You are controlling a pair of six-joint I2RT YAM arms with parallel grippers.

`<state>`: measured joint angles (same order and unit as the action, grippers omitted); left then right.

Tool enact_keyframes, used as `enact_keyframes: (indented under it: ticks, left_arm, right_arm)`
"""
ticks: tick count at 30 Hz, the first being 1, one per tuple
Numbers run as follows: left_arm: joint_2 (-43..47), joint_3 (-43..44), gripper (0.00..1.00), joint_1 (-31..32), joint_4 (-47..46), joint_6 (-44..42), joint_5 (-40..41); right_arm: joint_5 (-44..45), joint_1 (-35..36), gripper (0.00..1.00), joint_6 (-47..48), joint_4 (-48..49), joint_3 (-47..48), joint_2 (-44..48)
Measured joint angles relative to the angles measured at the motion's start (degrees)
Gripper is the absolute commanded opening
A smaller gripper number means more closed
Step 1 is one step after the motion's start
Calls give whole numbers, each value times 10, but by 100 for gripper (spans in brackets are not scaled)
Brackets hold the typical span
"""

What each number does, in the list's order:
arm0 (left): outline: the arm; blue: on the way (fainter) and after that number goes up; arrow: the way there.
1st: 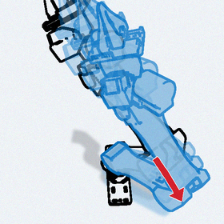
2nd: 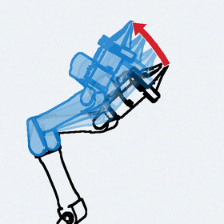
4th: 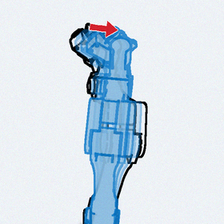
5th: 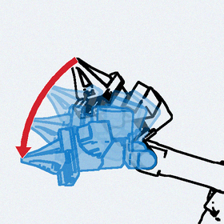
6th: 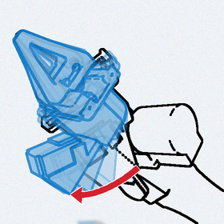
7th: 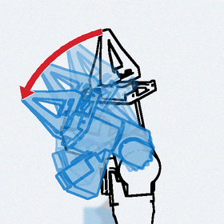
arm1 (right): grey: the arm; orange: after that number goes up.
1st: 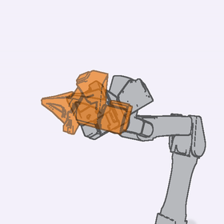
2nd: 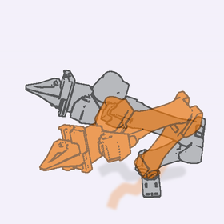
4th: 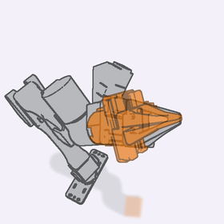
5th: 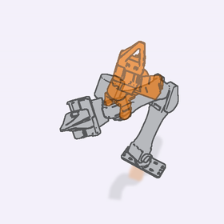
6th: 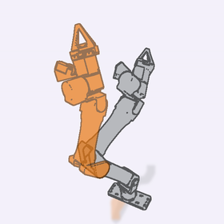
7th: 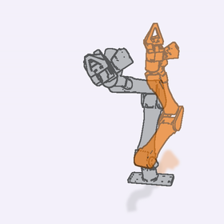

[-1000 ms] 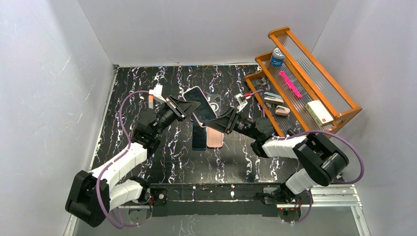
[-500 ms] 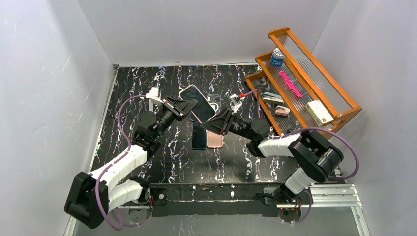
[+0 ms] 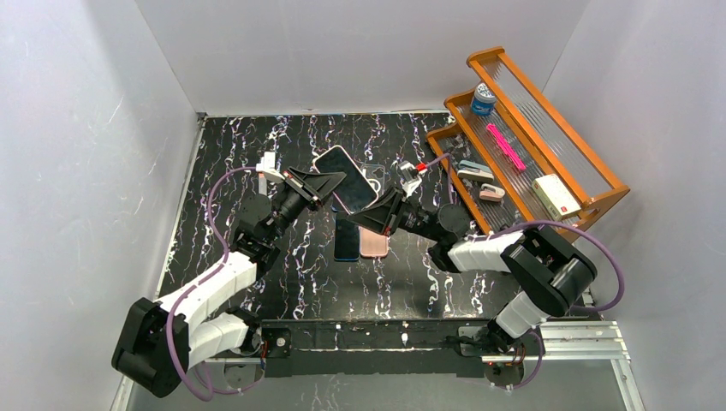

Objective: Take the phone out of the phone case
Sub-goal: Remove the phone case from the phone.

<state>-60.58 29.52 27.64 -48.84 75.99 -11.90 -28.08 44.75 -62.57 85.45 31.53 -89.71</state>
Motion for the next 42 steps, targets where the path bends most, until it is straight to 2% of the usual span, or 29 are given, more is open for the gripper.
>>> enact_keyframes:
  ticks: [5, 15, 18, 24, 28, 32, 37, 42]
  left_arm:
    - [-6, 2, 0, -1, 3, 21, -10]
    - [-5, 45, 0, -10, 24, 36, -17]
    - [-4, 52, 0, -12, 38, 34, -14]
    - [-7, 53, 0, -14, 73, 30, -10]
    - [-11, 55, 0, -15, 93, 10, -15]
    - [-11, 62, 0, -31, 107, -21, -53]
    - [-23, 85, 0, -70, 125, -87, -149]
    - [-37, 107, 0, -86, 143, -157, -230]
  right_arm:
    - [-19, -3, 1, 75, -41, 6, 22]
    - [-56, -9, 1, 267, -230, 78, 95]
    - [-71, -9, 1, 342, -279, 94, 97]
    - [-97, -10, 1, 432, -350, 101, 90]
    - [-99, -8, 1, 459, -386, 101, 78]
    - [-106, -20, 27, 450, -394, 99, 78]
    - [-141, -71, 49, 425, -394, 81, 95]
    - [-202, -107, 61, 404, -397, 66, 115]
